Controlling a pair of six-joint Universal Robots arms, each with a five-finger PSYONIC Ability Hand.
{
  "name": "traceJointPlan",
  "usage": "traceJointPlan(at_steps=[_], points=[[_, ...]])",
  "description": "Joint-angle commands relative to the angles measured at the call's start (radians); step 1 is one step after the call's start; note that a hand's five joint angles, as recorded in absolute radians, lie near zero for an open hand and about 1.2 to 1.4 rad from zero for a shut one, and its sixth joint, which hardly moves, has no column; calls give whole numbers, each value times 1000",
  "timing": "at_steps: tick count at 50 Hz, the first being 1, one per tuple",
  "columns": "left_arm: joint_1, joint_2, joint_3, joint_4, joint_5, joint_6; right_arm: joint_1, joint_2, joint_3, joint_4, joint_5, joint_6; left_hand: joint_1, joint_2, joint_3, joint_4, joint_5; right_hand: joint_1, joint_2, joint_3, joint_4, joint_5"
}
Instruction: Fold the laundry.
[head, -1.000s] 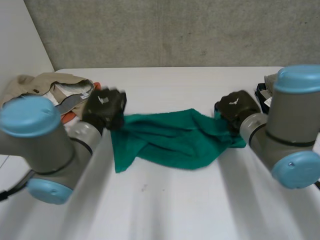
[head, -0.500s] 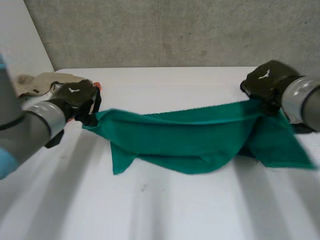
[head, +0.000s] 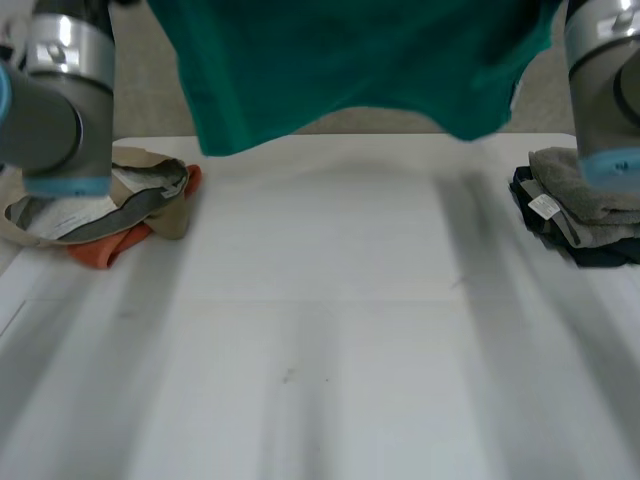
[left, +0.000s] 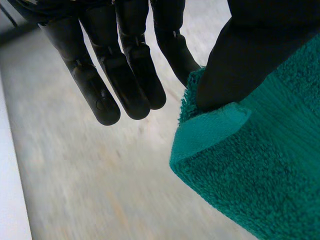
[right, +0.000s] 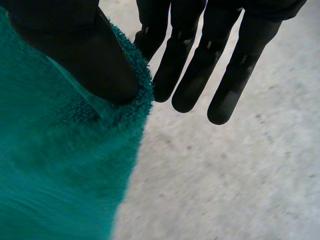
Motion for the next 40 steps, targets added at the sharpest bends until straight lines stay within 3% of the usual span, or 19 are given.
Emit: traceJointPlan(at_steps=[1,6,15,17,18,22,27,33,36,40], points=[[25,42,-272,-79,8,-4,-3,-19,201,184,-144,-35,230,198,203,196,246,270,213,202,195,204],[28,56,-497,-77,40,-3,-13,-7,316,269,-219,-96,230,198,203,196,246,270,213,202,195,204],[22,58,-679,-82,92,2,-18,156,465,283,-224,-245,230,198,203,196,246,270,213,202,195,204],[20,64,-699,-83,93,2,-24,165,474,283,-225,-244,230,198,203,196,246,-29,-86,-98,-105,-95],[20,68,-703,-83,92,0,-38,164,486,283,-224,-239,230,198,203,196,246,-389,-446,-457,-464,-455],[22,104,-725,-85,92,-6,-64,151,524,275,-224,-207,230,198,203,196,246,-902,-959,-970,-978,-968],[23,157,-749,-88,90,-10,-105,58,554,278,-217,-95,230,198,203,196,246,-951,-1009,-1020,-1027,-1018],[26,191,-763,-105,92,-26,-194,-47,626,333,-221,155,230,198,203,196,246,-951,-1009,-1020,-1027,-1018],[28,200,-763,-117,92,-37,-234,-48,647,396,-236,174,230,198,203,196,246,-948,-1005,-1016,-1024,-1014],[30,200,-757,-118,93,-44,-269,-45,663,418,-242,123,230,198,203,196,246,-739,-797,-808,-815,-806]])
